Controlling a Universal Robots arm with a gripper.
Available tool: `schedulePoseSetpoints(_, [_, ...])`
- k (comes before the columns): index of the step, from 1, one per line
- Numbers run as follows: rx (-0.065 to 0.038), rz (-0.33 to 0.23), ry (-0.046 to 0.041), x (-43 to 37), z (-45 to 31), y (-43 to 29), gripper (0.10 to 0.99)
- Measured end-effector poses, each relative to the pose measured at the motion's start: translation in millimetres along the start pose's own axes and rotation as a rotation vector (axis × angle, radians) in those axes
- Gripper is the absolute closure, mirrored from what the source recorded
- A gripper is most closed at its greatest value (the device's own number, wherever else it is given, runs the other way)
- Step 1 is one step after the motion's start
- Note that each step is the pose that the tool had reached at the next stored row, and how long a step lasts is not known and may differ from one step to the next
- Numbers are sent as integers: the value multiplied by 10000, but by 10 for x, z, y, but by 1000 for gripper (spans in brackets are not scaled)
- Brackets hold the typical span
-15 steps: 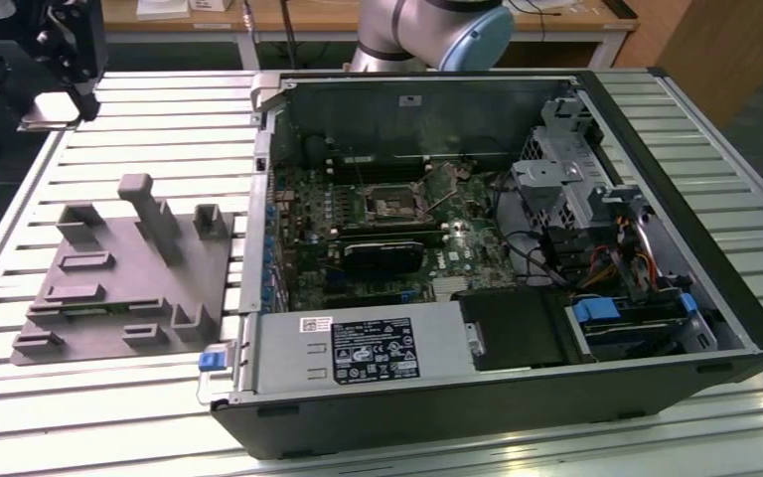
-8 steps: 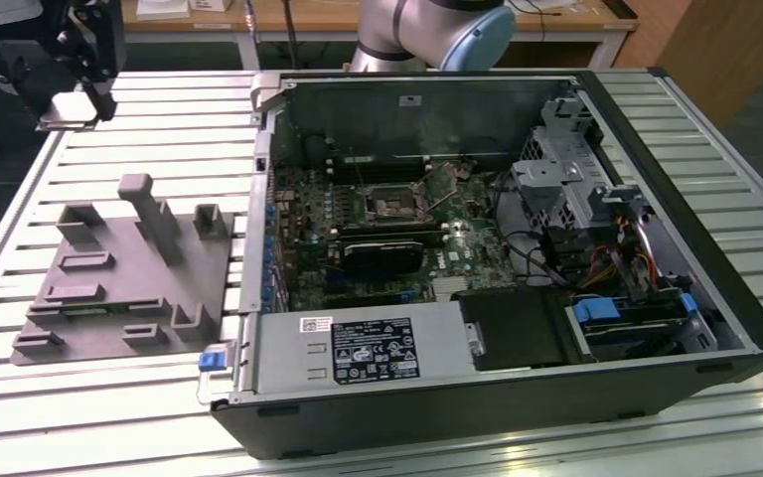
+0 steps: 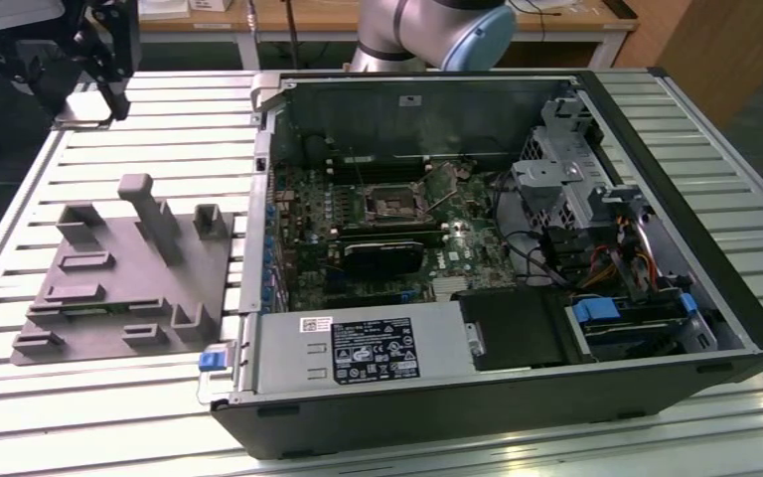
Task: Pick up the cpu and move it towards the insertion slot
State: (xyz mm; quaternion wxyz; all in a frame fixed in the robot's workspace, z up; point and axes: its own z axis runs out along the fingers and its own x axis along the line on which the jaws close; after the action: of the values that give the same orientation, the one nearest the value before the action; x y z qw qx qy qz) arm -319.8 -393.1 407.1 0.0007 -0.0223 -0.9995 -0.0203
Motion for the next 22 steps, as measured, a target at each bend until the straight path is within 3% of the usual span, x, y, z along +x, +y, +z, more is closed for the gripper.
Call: schedulePoseSetpoints(22, [3, 2, 21, -430, 0, 19, 541])
